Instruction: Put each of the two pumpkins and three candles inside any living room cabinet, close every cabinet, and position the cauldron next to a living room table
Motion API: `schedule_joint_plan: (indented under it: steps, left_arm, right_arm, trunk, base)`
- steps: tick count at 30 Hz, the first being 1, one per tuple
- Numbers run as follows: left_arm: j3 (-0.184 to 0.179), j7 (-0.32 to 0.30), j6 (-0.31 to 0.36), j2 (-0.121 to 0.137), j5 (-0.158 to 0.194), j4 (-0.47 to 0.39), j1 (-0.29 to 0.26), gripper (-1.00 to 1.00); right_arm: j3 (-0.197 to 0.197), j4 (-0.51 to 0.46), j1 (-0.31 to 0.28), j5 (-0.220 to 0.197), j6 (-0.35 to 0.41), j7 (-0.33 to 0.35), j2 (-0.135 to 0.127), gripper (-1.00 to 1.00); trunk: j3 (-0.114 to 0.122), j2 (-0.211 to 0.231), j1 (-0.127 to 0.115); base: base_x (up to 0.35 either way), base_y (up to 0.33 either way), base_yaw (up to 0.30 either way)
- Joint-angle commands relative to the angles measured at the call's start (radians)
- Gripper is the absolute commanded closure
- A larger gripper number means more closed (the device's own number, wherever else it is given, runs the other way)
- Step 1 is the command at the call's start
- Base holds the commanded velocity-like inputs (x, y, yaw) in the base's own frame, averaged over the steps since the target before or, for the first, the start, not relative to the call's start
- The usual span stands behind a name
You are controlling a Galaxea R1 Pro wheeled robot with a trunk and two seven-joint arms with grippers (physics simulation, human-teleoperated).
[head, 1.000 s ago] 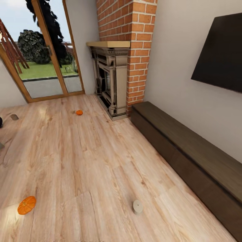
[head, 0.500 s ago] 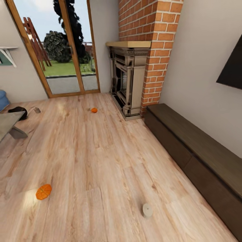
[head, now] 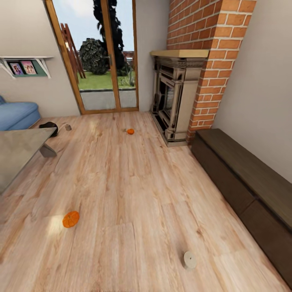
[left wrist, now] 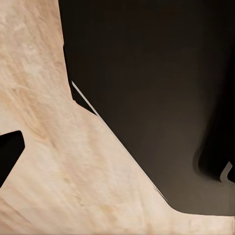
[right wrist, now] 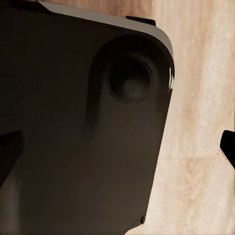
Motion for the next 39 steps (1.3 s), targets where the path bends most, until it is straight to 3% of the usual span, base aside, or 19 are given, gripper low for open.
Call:
schedule_joint_plan:
  steps: [1, 30, 39]
  left_arm:
    - [0.0, 0.0, 0.0, 0.0, 0.0, 0.0, 0.0, -1.0]
    - [0.0, 0.0, 0.0, 0.0, 0.0, 0.0, 0.0, -1.0]
    - [0.0, -0.001, 0.001, 0.0, 0.0, 0.0, 0.0, -1.0]
  right_arm:
    - [0.0, 0.0, 0.0, 0.0, 0.0, 0.0, 0.0, -1.0]
    - [0.001, 0.0, 0.0, -0.001, 0.001, 0.0, -0.002, -1.0]
    - [0.001, 0.0, 0.0, -0.003, 0.002, 0.0, -0.006, -1.0]
  trunk:
    - [0.0, 0.0, 0.0]
    - [0.0, 0.0, 0.0]
    - [0.0, 0.0, 0.0]
  base:
    - [0.0, 0.0, 0.289]
    - [0.0, 0.0, 0.288]
    - [0.0, 0.0, 0.062]
